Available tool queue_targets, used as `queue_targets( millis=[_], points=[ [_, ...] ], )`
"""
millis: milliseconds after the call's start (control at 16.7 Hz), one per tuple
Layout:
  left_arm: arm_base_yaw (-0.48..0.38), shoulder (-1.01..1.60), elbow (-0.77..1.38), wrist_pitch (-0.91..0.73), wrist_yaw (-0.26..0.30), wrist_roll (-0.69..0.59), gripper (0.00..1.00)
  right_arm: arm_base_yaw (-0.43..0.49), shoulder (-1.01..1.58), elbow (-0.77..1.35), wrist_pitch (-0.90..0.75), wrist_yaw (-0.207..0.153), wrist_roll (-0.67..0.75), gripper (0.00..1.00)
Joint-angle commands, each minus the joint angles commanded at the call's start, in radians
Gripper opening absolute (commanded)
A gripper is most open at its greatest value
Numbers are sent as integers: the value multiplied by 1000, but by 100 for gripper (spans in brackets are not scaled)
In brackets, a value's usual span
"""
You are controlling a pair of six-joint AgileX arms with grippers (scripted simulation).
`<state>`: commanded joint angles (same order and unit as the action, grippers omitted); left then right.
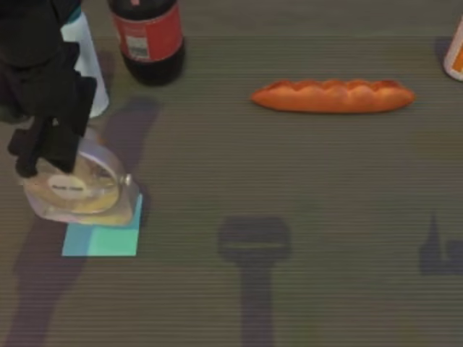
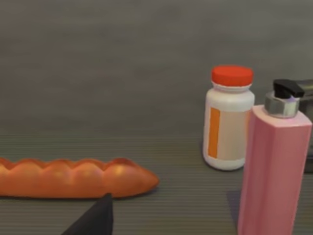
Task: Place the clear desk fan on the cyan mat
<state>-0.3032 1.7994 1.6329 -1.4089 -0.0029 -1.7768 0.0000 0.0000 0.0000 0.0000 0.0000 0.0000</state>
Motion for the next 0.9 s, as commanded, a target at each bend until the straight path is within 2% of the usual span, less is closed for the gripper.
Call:
queue_targets(
  millis=[180, 540, 900],
  points=[
    [15, -10, -23, 18, 13, -72, 0, 0, 0, 0, 0, 0, 0, 100],
    [12, -7, -25, 21, 12, -74, 0, 0, 0, 0, 0, 0, 0, 100],
    [21, 2, -143, 151, 13, -69, 0, 0, 0, 0, 0, 0, 0, 100]
  ],
)
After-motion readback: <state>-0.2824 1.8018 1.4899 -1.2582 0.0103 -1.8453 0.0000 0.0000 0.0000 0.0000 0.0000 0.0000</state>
